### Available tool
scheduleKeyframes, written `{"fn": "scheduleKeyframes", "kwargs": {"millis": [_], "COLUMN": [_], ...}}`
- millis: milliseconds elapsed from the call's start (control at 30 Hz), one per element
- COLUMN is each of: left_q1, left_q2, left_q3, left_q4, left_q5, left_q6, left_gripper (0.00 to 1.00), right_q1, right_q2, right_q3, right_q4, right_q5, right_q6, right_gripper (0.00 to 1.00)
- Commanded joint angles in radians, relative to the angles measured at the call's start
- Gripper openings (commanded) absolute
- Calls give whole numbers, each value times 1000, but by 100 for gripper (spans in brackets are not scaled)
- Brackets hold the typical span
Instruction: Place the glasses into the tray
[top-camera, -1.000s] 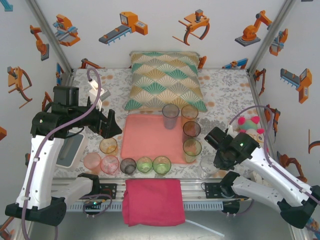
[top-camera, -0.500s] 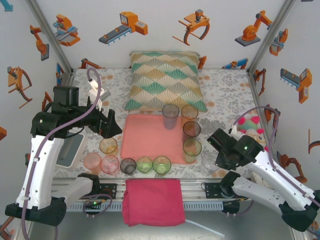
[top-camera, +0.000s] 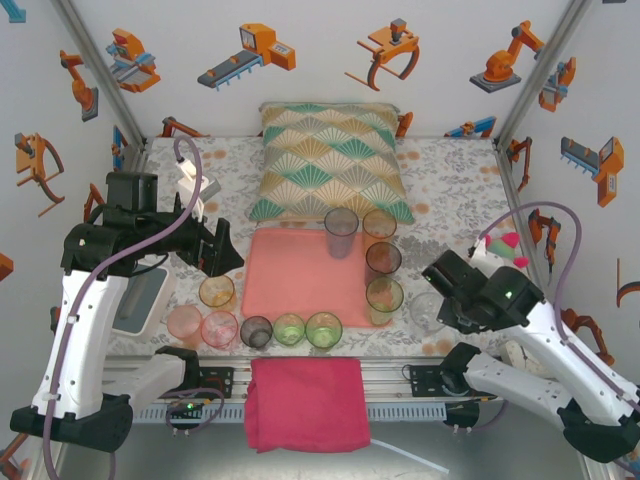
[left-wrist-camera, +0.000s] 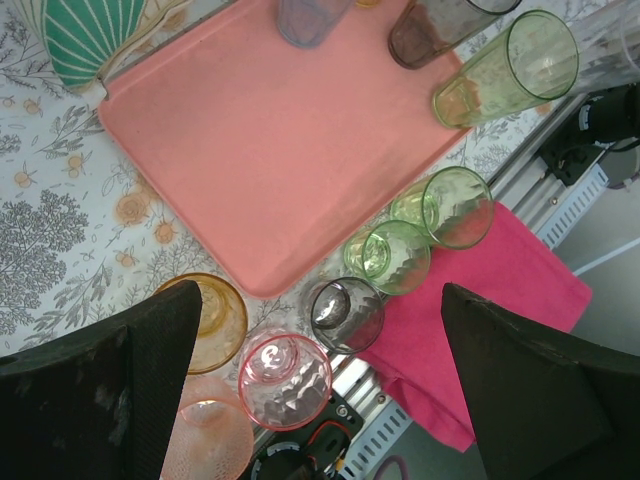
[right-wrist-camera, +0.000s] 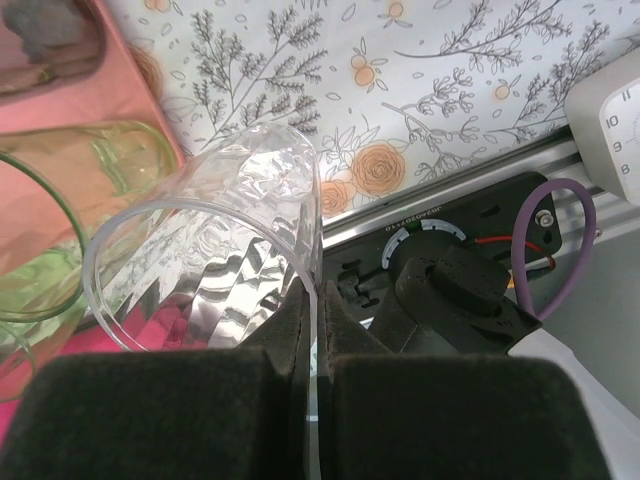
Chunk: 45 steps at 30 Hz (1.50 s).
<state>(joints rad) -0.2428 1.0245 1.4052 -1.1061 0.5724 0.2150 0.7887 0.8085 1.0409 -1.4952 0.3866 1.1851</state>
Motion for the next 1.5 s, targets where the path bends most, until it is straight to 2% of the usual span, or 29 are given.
{"fn": "scheduleKeyframes", "kwargs": {"millis": [0, 433, 767, 1167, 1467], "left_q1": [-6, -7, -6, -6, -3], "left_q2": [-9, -1, -24, -41, -30], "left_q3": [28, 54, 26, -20, -14], "left_q4": [13, -14, -25, -19, -14], "left_q5": [6, -2, -104, -118, -119], "left_q6": [0, -25, -9, -17, -21], "left_gripper": [97, 97, 97, 97, 97], "right_q1": [-4, -49, -63, -69, -68], "right_q2": [20, 136, 322, 536, 715], "right_q3": [66, 358, 585, 870, 1072], "right_q4": [-37, -120, -87, 14, 47], "right_q5": [75, 173, 192, 126, 41], "right_q6": [-15, -168, -331, -542, -633], "right_gripper": [0, 0, 0, 0, 0]}}
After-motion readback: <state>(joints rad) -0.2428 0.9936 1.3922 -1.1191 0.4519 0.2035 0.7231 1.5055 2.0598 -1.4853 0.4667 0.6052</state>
